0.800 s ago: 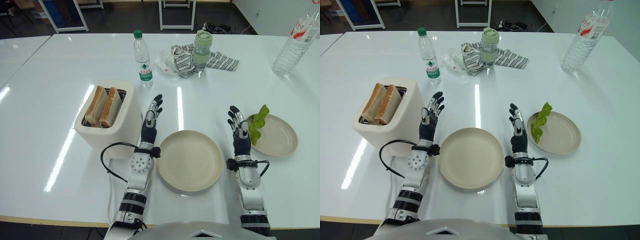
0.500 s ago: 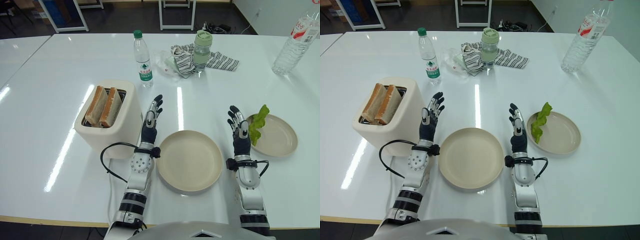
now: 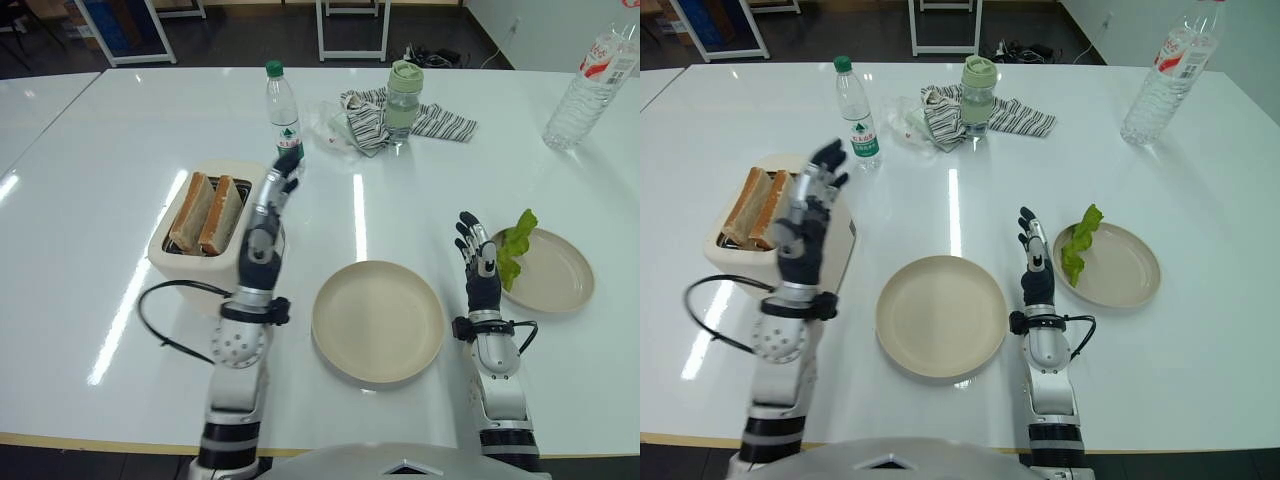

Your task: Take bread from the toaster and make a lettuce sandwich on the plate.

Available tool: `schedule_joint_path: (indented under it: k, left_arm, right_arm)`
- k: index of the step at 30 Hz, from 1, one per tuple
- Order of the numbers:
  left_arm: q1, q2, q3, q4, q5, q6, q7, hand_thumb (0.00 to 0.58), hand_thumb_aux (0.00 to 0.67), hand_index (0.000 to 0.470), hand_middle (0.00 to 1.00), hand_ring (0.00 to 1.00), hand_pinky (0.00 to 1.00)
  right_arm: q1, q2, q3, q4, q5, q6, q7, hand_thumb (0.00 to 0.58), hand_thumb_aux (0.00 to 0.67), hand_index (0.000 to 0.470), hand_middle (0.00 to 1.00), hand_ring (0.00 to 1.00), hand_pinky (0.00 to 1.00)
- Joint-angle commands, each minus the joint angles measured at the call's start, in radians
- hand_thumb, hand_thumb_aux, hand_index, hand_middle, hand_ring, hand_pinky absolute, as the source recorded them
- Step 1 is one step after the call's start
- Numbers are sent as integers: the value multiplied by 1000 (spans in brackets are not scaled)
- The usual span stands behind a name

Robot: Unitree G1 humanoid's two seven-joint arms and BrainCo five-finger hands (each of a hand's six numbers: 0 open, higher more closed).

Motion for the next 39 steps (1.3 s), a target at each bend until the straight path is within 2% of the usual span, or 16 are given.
schedule_joint_path:
  k: [1, 3, 5, 7, 10, 11, 20, 23, 27, 29, 30, 33, 35, 36, 39]
  left_arm:
    - [32, 203, 261, -224, -216, 99, -105, 0, 0, 0, 0, 0, 0]
    - [-1, 277, 398, -165, -216, 116, -102, 0, 0, 0, 0, 0, 0]
    - [-22, 353, 502, -63, -83, 109, -62, 0, 0, 0, 0, 0, 0]
    - [-16, 416, 532, 42, 126, 101, 4, 0, 0, 0, 0, 0, 0]
    - [20, 504, 488, 173, 556, 129, 187, 0, 0, 0, 0, 0, 0]
    - [28, 517, 470, 202, 640, 146, 226, 0, 0, 0, 0, 0, 0]
    - [63, 479, 351, 290, 767, 282, 202, 0, 0, 0, 0, 0, 0]
    - [76, 475, 322, 287, 765, 309, 180, 66, 39, 28, 0, 0, 0]
    - [85, 472, 295, 308, 760, 329, 175, 116, 71, 50, 0, 0, 0]
    - [87, 472, 287, 305, 761, 336, 179, 212, 137, 96, 0, 0, 0]
    - [86, 473, 282, 305, 763, 338, 182, 234, 152, 107, 0, 0, 0]
    - [75, 474, 263, 310, 776, 348, 192, 355, 252, 177, 0, 0, 0]
    - [68, 475, 250, 314, 791, 353, 204, 400, 297, 208, 0, 0, 0]
    - [65, 477, 242, 317, 801, 356, 213, 447, 349, 245, 0, 0, 0]
    - [66, 476, 230, 312, 817, 355, 236, 496, 415, 291, 0, 0, 0]
  right_arm:
    - [5, 16, -2, 19, 6, 5, -17, 0, 0, 0, 0, 0, 0]
    - [2, 21, 2, 24, 4, 2, -22, 0, 0, 0, 0, 0, 0]
    - [0, 20, 3, 27, 4, 1, -24, 0, 0, 0, 0, 0, 0]
    - [0, 16, -4, 24, 7, 1, -23, 0, 0, 0, 0, 0, 0]
    - [1, 12, -12, 22, 10, 2, -23, 0, 0, 0, 0, 0, 0]
    - [2, 12, -13, 22, 9, 2, -23, 0, 0, 0, 0, 0, 0]
    - [11, 12, -7, 13, 8, 10, -21, 0, 0, 0, 0, 0, 0]
    - [16, 11, -7, 6, 7, 14, -21, 0, 0, 0, 0, 0, 0]
    - [18, 8, -8, 1, 5, 22, -21, 0, 0, 0, 0, 0, 0]
    - [18, 6, -8, -1, 6, 25, -20, 0, 0, 0, 0, 0, 0]
    - [19, 6, -9, -3, 7, 27, -20, 0, 0, 0, 0, 0, 0]
    - [21, 6, -10, -6, 7, 31, -22, 0, 0, 0, 0, 0, 0]
    - [21, 6, -10, -6, 7, 33, -22, 0, 0, 0, 0, 0, 0]
    - [21, 6, -10, -7, 7, 34, -22, 0, 0, 0, 0, 0, 0]
    - [22, 6, -10, -9, 8, 37, -21, 0, 0, 0, 0, 0, 0]
